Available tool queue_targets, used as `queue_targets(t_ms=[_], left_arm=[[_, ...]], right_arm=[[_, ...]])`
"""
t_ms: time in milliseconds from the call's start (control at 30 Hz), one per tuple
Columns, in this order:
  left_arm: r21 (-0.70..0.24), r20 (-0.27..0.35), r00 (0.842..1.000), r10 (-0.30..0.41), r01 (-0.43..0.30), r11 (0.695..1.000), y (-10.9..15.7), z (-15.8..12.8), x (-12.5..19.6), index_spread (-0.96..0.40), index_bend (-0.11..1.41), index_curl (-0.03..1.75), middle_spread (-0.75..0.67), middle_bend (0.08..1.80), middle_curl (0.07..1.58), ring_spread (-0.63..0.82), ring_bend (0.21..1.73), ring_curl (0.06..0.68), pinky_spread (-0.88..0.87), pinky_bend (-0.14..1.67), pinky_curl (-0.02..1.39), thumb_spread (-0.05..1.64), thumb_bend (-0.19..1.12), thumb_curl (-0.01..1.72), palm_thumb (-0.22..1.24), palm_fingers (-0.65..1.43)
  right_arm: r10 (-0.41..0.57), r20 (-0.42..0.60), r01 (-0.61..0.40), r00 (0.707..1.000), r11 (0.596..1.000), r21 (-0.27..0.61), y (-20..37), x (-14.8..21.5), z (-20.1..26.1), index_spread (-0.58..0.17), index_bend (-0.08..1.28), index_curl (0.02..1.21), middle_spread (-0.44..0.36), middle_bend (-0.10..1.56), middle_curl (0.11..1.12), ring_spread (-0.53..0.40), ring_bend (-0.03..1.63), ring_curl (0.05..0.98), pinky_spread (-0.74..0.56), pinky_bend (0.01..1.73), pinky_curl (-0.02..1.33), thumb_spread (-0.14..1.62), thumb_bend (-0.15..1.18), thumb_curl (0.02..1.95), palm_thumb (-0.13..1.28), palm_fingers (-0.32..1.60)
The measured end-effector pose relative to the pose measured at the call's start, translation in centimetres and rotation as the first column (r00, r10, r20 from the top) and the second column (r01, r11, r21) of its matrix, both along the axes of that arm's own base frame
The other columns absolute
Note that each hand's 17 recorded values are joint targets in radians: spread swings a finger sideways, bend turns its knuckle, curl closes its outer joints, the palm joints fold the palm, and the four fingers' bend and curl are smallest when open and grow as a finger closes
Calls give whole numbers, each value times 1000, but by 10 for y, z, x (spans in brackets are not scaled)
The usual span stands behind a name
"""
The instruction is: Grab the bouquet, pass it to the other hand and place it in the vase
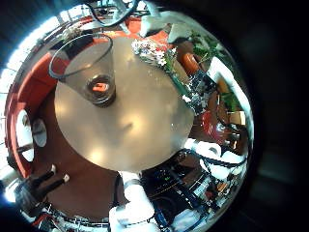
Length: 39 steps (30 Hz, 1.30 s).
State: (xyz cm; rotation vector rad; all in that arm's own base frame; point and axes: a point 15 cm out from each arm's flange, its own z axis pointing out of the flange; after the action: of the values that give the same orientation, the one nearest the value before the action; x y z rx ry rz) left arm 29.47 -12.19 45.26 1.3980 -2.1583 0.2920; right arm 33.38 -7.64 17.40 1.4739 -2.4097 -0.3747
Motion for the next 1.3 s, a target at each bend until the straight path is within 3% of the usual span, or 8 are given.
queue_targets(t_ms=[400,733,833,967,1200,1300], left_arm=[[2,2,1000,4,-4,1000,0,1,-1,111,184,379,361,197,365,538,495,179,500,183,270,1148,-20,303,326,196],[7,7,1000,8,-9,1000,1,3,0,111,184,379,361,197,365,538,495,179,500,183,270,1148,-20,303,326,196],[8,5,1000,8,-8,1000,1,2,0,110,184,379,360,198,365,538,494,179,500,183,270,1148,-20,303,326,197],[8,0,1000,8,-8,1000,1,1,0,110,184,378,360,198,365,538,493,179,500,183,269,1148,-20,303,326,197],[8,6,1000,11,-11,1000,1,3,0,110,184,378,360,198,365,538,493,179,500,183,269,1148,-20,303,326,197],[8,8,1000,10,-10,1000,2,4,0,110,184,378,360,198,365,538,493,179,500,183,269,1148,-20,303,326,197]], right_arm=[[-15,14,15,1000,1000,-9,-4,8,-15,-278,182,581,-136,715,609,-217,1157,420,-412,1000,542,1072,-22,365,323,793],[-9,-24,8,1000,999,-34,-7,6,-27,-392,213,630,-225,765,646,-271,1148,429,-539,1010,492,1041,-4,407,508,1116],[4,-28,-5,1000,998,-60,-11,5,-27,-445,338,703,-247,847,676,-274,1146,444,-529,1015,494,1012,5,437,622,1274],[7,-31,-10,999,996,-90,-16,5,-26,-472,525,801,-253,960,722,-258,1215,480,-456,1090,529,973,11,472,750,1348],[18,38,-14,999,993,-119,-26,21,-21,-445,843,962,-225,1155,820,-229,1354,566,-318,1290,641,908,73,574,1009,1222],[31,101,-17,994,990,-139,-33,32,-10,-426,899,991,-206,1216,839,-223,1381,591,-282,1325,674,913,97,618,1065,1188]])
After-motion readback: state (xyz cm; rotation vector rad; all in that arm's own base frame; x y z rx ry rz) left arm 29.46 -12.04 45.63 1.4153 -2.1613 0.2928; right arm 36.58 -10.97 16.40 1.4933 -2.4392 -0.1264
